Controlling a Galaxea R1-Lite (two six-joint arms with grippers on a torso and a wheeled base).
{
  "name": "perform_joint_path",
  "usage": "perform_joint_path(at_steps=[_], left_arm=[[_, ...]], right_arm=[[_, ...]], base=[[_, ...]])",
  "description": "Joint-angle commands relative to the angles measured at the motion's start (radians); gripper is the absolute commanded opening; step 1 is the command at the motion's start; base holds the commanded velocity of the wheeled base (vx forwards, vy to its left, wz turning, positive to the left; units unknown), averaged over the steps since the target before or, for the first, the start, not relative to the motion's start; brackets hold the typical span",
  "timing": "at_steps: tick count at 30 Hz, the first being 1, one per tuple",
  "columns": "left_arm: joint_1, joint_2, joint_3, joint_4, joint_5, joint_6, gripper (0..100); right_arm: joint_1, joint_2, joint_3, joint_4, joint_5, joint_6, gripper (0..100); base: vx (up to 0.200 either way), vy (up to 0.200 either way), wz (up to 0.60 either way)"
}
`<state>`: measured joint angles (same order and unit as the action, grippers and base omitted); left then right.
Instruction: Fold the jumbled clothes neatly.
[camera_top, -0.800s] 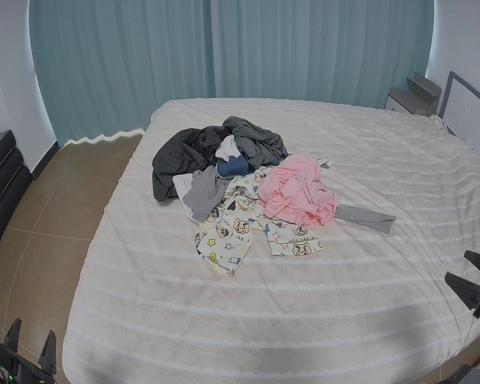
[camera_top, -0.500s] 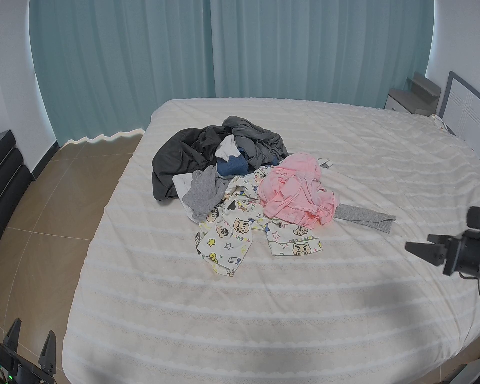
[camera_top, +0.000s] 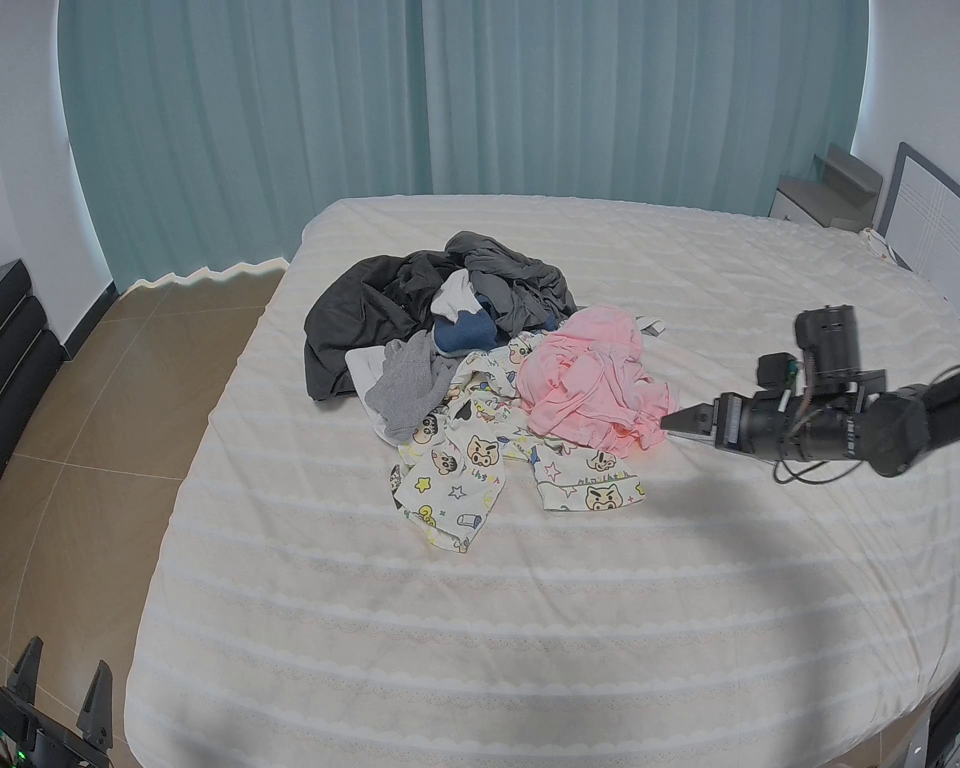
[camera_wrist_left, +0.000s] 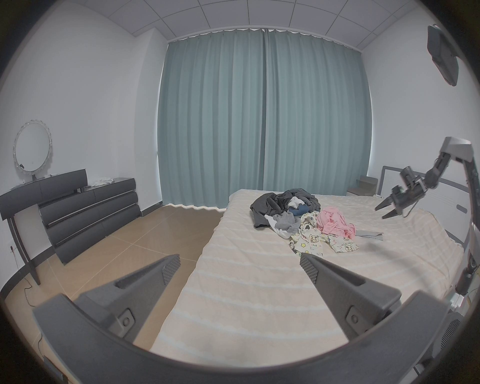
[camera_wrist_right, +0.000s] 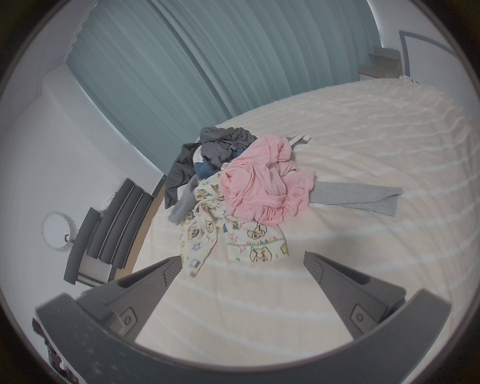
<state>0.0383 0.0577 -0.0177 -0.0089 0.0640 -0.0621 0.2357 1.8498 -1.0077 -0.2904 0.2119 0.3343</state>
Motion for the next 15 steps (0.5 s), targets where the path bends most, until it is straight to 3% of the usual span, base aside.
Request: perform_joint_path(at_steps=[1, 15], left_arm=[[0.000, 0.001, 0.018, 0.000, 0.000, -0.001, 100], [0.000, 0.001, 0.018, 0.000, 0.000, -0.001, 100]], right_arm=[[0.060, 0.410, -0.285, -0.042, -0.060, 0.072, 100], [0.063, 0.462, -0.376, -0.041, -0.083, 0.083, 100]], base=[[0.000, 0.000, 0.00], [0.000, 0.000, 0.00]])
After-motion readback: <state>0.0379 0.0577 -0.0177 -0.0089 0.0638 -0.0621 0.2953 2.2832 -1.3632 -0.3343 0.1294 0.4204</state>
